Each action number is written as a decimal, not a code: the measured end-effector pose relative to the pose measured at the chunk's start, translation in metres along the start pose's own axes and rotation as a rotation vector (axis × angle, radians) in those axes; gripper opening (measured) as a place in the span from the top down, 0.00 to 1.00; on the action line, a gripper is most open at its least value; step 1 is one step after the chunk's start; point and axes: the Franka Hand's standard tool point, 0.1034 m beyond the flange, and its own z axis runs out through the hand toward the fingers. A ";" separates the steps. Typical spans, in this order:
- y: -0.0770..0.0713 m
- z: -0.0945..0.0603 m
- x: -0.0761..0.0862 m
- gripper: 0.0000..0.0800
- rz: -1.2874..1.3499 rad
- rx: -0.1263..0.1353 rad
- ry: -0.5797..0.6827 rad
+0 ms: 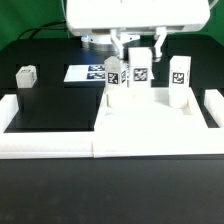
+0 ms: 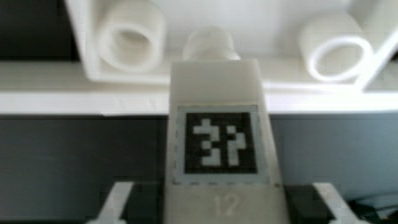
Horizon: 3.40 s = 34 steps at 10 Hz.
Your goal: Assemble square table
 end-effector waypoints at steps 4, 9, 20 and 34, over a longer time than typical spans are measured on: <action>-0.041 0.011 0.004 0.63 -0.008 0.040 0.008; -0.057 0.023 -0.005 0.63 -0.028 0.049 0.003; -0.069 0.038 -0.013 0.63 -0.046 0.053 0.015; -0.064 0.040 0.018 0.19 -0.033 0.085 -0.166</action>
Offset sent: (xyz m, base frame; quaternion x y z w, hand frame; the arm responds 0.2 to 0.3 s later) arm 0.0113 0.0185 -0.0191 -0.0297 0.0138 0.0199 0.9993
